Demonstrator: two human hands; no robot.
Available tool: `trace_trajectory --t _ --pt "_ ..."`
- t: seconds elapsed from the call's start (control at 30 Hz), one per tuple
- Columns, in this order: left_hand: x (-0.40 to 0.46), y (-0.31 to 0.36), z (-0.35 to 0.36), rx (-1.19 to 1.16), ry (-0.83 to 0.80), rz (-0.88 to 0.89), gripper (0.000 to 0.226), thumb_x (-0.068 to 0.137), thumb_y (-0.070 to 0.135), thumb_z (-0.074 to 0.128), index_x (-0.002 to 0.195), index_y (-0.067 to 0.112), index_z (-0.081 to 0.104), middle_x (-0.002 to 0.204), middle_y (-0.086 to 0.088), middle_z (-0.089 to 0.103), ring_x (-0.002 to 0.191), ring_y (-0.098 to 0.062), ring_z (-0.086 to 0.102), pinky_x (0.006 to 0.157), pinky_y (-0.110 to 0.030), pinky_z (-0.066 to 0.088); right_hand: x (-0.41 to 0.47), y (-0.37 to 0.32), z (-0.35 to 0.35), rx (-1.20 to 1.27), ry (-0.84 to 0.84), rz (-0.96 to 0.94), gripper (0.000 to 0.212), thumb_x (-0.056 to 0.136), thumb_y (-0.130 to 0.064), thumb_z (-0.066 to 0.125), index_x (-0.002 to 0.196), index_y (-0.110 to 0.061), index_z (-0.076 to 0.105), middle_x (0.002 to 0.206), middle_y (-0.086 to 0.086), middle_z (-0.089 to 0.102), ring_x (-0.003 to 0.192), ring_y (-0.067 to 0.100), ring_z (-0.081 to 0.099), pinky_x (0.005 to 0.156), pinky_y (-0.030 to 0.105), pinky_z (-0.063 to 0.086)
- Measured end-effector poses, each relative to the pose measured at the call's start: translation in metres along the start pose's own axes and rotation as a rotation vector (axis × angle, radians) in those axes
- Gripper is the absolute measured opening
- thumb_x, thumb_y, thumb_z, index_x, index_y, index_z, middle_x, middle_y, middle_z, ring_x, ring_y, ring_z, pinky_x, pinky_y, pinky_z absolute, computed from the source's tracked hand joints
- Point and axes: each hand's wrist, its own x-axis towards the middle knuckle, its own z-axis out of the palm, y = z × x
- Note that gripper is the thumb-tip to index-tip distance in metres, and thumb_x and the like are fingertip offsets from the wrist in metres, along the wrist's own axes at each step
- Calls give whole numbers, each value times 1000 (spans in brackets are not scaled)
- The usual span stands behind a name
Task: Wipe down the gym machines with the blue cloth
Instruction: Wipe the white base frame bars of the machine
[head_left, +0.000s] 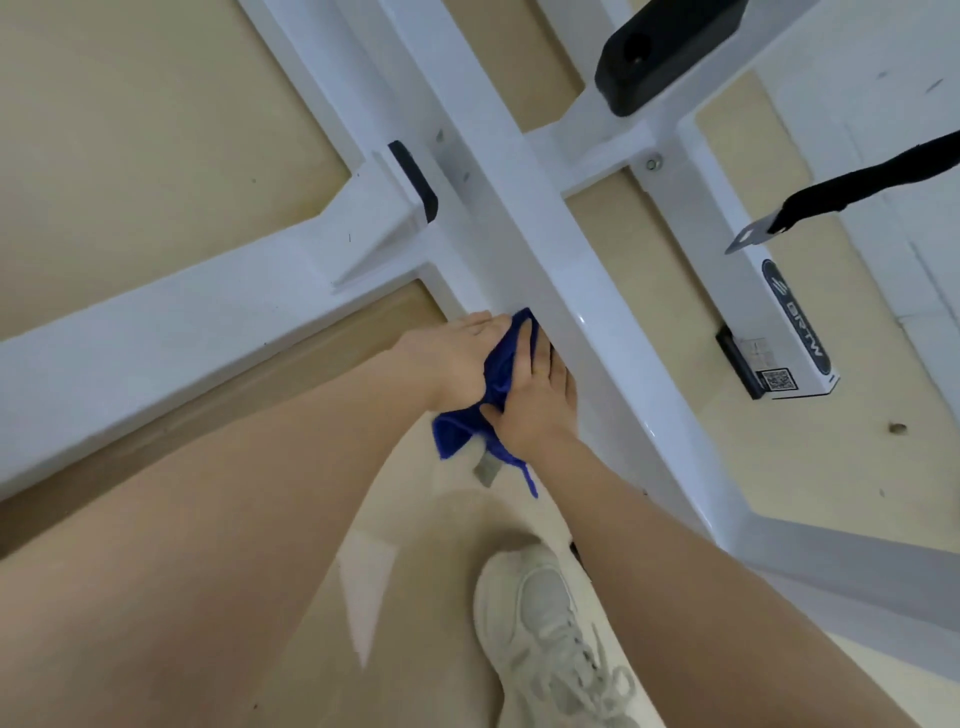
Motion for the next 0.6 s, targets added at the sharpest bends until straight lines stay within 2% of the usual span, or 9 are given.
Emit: trace_trajectory --t 0.07,0.13,0.2,0.23,0.3,0.4,0.47,0.6 --pt "-1 4 -6 46 10 -2 64 90 18 39 147 25 13 151 2 27 136 -16 29 107 -38 35 -15 11 7 11 65 -18 97 87 -46 55 149 -17 -14 158 4 -3 144 23 4 115 35 10" --pt "-8 7 -13 92 8 30 66 93 16 38 149 23 4 156 3 16 137 -17 28 106 -34 35 -32 21 15 -12 64 16 96 87 -44 57 149 -16 -12 158 6 -1 144 25 6 116 37 10" --pt "-19 7 -20 138 48 72 66 94 14 36 149 22 2 157 5 10 140 -15 23 107 -28 32 -31 18 18 -34 90 68 96 88 -44 56 149 -15 -12 158 8 1 144 27 7 116 38 9" --pt "-25 5 -24 139 84 76 64 93 11 36 149 20 7 157 3 13 140 -15 22 108 -29 31 -21 10 15 -41 104 70 95 89 -45 54 149 -15 -13 158 8 0 144 27 7 116 38 9" --pt "-36 -2 -27 92 187 62 56 90 6 36 145 15 29 148 0 35 132 -20 36 102 -33 37 11 -18 5 -21 150 3 89 92 -43 49 149 -18 -15 158 4 -4 144 25 6 116 37 8" --pt "-50 -18 -34 107 483 137 50 77 13 29 114 5 61 112 -10 64 101 -29 60 75 -32 52 57 -58 -14 -22 163 -116 85 94 -41 47 149 -19 -15 158 2 -9 145 23 3 116 36 8" --pt "-60 -38 -41 159 609 159 52 71 15 27 103 1 65 100 -13 68 90 -32 65 69 -36 53 62 -61 -13 -54 204 -141 88 92 -41 51 150 -17 -10 159 4 -5 144 24 6 115 37 11" --pt "-71 -64 -55 237 716 -4 45 76 9 36 113 1 59 112 -17 62 99 -37 59 76 -44 49 24 -27 4 -86 253 -165 92 85 -34 63 151 -12 3 158 6 7 143 27 15 113 37 18"
